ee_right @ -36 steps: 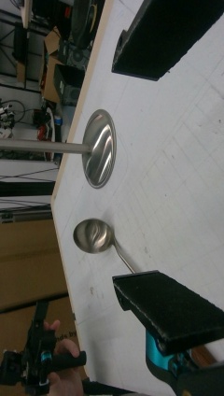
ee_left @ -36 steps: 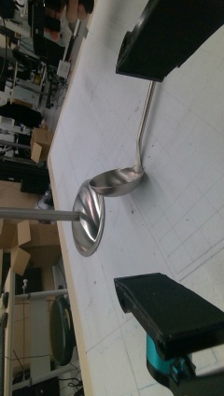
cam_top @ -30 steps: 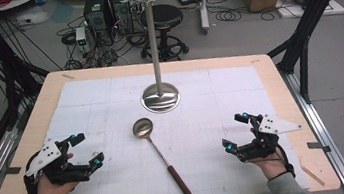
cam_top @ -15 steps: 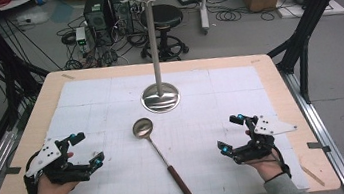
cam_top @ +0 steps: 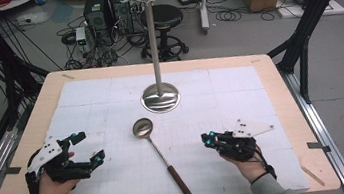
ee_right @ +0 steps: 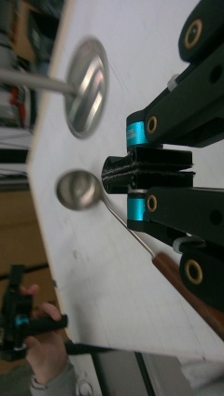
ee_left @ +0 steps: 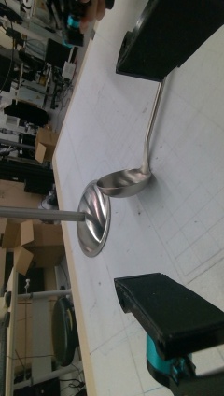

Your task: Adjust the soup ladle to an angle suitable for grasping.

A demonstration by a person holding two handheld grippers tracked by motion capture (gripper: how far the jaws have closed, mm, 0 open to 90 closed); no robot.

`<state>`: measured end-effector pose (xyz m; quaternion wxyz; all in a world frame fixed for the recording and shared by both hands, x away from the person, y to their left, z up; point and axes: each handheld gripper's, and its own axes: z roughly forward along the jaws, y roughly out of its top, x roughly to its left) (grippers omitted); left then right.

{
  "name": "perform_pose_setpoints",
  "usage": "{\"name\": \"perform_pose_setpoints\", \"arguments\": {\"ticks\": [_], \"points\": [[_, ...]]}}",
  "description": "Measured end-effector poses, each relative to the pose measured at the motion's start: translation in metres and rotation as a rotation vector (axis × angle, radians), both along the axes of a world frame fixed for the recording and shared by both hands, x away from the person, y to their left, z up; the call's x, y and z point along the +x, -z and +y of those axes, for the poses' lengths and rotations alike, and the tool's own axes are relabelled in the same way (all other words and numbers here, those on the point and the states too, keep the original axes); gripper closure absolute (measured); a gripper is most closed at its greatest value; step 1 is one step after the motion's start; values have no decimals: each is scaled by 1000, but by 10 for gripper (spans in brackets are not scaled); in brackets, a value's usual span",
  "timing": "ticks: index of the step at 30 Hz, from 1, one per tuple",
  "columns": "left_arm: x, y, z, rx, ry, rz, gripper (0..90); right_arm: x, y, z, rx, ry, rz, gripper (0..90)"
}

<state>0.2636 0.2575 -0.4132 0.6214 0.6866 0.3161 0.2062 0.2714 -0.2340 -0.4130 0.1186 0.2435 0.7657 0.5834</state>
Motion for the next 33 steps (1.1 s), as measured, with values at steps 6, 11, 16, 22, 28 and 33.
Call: {"name": "perform_pose_setpoints", "arguments": {"ticks": [6, 11, 16, 22, 28, 33], "points": [[-1, 0, -2, 14, 13, -6, 17, -2, 3, 33, -63, -121, 15, 897], [-1, 1, -2, 17, 15, 2, 17, -2, 5, 45, -86, -146, 14, 896], [-1, 2, -3, 29, 27, 6, 17, -2, 6, 58, -103, -168, 4, 896], [-1, 2, -3, 33, 24, 6, 17, -5, 10, 89, -179, -220, 8, 896], [-1, 3, -3, 59, 11, 12, 17, -9, 16, 107, -263, -238, 38, 872], [0, 3, -4, 59, 7, 18, 17, -12, 18, 112, -300, -273, 50, 886]]}}
